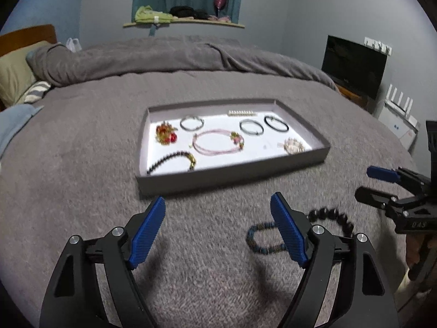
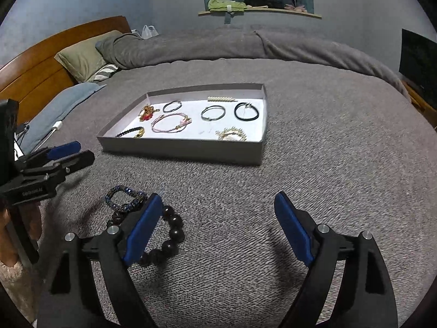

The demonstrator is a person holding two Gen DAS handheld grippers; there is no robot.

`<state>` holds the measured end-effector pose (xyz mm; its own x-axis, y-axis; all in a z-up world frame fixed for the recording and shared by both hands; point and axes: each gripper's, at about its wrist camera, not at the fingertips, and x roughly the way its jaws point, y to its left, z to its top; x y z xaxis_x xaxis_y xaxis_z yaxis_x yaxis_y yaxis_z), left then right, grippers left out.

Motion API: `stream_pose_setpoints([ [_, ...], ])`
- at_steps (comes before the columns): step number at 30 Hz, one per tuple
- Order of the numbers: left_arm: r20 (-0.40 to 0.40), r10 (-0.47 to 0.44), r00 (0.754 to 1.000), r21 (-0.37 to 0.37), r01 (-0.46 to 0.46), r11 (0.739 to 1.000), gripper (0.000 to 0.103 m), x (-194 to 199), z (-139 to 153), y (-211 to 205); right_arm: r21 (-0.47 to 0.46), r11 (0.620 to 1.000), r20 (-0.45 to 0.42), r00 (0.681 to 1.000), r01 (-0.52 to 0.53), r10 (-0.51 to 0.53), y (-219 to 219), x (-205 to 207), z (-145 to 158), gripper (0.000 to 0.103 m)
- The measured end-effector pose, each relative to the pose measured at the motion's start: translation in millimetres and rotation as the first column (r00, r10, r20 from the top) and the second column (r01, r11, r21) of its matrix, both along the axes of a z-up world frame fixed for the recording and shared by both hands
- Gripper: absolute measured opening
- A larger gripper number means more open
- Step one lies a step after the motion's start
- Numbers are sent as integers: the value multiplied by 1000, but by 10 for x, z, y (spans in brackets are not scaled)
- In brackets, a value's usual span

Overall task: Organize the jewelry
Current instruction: 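Move both open grippers back to the blue and dark bead bracelets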

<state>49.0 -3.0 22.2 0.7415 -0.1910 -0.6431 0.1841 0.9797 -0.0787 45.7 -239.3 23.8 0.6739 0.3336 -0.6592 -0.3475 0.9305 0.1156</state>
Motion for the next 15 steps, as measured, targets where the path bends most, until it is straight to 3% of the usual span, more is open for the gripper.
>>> stream_pose_setpoints([
  [6, -78, -44, 996, 11, 45, 999, 80, 38, -229, -91, 1, 999, -15, 999, -38, 38, 67, -32, -160, 83],
  [15, -110, -70, 991, 2, 71, 998, 78, 49, -320, -159, 5, 998, -24, 997, -70, 70, 92, -76, -260, 83],
])
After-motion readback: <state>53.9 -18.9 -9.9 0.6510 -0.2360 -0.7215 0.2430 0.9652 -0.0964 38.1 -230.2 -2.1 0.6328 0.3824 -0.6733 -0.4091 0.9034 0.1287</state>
